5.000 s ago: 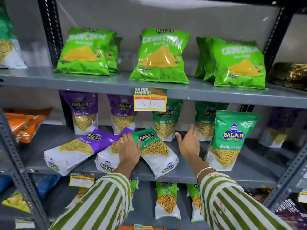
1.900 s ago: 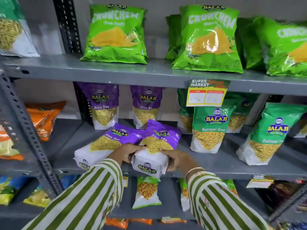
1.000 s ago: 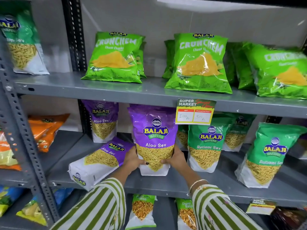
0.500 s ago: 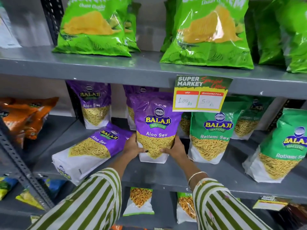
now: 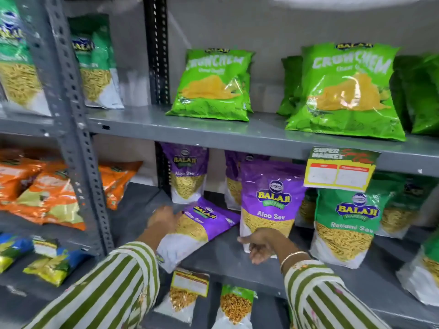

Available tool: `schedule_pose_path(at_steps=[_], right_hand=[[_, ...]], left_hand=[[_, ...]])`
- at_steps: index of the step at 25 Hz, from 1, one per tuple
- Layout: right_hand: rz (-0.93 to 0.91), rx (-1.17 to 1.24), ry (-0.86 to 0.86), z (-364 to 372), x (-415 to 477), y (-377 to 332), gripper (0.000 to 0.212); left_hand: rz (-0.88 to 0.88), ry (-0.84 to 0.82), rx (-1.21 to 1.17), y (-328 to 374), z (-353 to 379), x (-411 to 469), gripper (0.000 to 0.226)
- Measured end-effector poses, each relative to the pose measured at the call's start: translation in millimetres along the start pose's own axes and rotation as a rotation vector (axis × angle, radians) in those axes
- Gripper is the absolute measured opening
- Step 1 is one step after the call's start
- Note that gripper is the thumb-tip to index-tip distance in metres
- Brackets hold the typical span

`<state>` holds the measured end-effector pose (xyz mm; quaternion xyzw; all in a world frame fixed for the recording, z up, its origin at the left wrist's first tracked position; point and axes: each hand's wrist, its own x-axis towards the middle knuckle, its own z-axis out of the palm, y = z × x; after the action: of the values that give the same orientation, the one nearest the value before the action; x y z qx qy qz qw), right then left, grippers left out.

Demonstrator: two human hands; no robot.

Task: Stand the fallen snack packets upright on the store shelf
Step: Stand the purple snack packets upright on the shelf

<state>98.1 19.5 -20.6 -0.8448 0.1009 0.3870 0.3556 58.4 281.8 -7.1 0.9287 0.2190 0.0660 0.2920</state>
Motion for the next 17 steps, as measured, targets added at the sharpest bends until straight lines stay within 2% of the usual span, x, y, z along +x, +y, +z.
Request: schedule_pose_path(at_steps=[2,4,6,8,10,14,17], right_hand=[[-0.085,0.208,0.040,47,6,-28,0.058],[-0.097,0.438,-0.008,94,11,-51,0.064],[-0.113,0.685,-0.098,128,14,-68,0.041],[-0.108,0.897,-0.096,149,12,-77,0.027],[-0.099,0.947,-0.064,157,13,-79,0.026],[-0.140,0.866,-0.011,150,7,-72,0.018],[-0.163,0.724,0.020,136,-11,-67,0.012]], left_hand=[[-0.096,-0.119,0.012,-29,-12,15,0.038],[-0.132,-0.295,-0.073,-51,-15,28,0.047],[-0.201,-0.441,-0.333,-68,-18,39,0.047],[-0.214,-0.584,-0.415,-85,-15,59,0.053],[-0.186,-0.649,-0.406,-96,-9,67,0.051],[-0.190,-0.745,-0.566,-83,-26,38,0.020],[-0.139,-0.790,-0.593,-81,-27,20,0.036]])
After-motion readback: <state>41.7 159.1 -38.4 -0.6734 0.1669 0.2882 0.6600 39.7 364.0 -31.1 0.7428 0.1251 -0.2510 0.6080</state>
